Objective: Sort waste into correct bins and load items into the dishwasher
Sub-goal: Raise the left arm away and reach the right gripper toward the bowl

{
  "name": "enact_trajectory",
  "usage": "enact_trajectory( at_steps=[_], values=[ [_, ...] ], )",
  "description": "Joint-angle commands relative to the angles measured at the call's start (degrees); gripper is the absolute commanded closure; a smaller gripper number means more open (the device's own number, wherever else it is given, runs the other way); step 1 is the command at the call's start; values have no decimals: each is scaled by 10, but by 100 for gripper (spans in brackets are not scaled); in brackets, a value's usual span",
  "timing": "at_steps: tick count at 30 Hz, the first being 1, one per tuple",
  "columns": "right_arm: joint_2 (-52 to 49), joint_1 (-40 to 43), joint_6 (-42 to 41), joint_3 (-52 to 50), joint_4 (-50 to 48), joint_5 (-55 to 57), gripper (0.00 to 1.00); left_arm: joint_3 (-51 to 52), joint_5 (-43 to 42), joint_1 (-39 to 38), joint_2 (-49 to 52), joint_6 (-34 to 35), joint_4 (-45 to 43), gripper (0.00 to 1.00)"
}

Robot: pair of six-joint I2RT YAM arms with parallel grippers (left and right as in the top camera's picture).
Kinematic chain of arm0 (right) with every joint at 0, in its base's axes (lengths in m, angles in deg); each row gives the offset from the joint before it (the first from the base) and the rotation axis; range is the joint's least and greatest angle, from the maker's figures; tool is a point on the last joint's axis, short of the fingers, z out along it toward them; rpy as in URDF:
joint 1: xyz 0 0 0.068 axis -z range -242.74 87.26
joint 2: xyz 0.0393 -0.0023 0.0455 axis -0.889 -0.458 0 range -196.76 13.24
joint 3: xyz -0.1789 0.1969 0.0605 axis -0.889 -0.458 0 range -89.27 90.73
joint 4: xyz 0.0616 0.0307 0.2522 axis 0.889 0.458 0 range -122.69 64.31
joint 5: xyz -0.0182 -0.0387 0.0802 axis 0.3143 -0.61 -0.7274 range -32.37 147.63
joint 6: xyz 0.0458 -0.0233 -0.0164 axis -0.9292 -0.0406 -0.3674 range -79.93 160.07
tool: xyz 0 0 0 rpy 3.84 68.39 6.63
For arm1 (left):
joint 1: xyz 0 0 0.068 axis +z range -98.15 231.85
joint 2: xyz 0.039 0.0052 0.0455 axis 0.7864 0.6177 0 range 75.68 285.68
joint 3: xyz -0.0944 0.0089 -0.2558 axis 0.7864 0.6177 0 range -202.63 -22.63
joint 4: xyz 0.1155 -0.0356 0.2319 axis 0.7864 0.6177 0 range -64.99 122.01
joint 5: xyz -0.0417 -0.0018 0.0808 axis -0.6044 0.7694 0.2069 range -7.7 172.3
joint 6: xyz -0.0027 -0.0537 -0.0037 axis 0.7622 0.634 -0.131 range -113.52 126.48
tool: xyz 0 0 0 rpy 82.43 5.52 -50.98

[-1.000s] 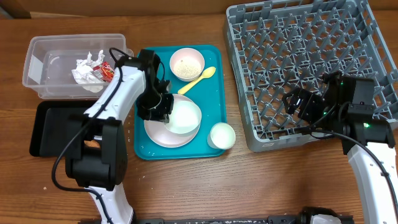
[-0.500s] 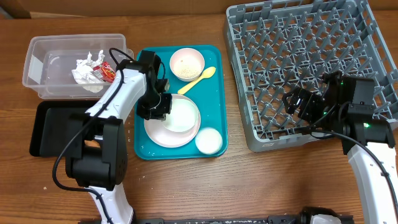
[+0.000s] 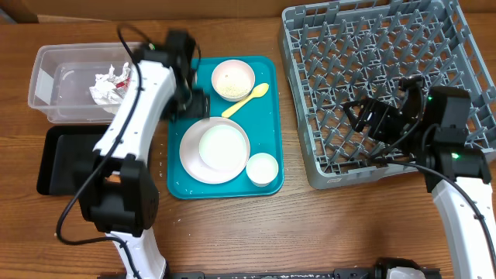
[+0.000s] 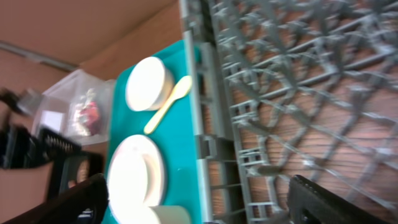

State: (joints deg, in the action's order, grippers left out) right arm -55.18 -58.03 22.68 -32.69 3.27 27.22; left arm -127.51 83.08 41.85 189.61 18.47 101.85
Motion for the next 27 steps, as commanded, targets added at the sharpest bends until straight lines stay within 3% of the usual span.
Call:
enact_trajectory(
  at_steps=[1,8,13,18,27],
  values=[
    [2,-59,-17,50,-3,-15,7,-133,5,2,-5,-13,49,10],
    [-31,-218,-37,188,48,186,7,-295,-8,4,-5,-32,134,8],
    [-146,-289,-52,345,103,246,8,-349,-12,5,-5,-56,147,9],
    [-273,-291,-66,448,124,243,8,-350,-12,5,-5,-56,148,9],
    [-387,-291,-80,469,96,211,17,-348,-12,5,-4,-51,145,9]
  ],
)
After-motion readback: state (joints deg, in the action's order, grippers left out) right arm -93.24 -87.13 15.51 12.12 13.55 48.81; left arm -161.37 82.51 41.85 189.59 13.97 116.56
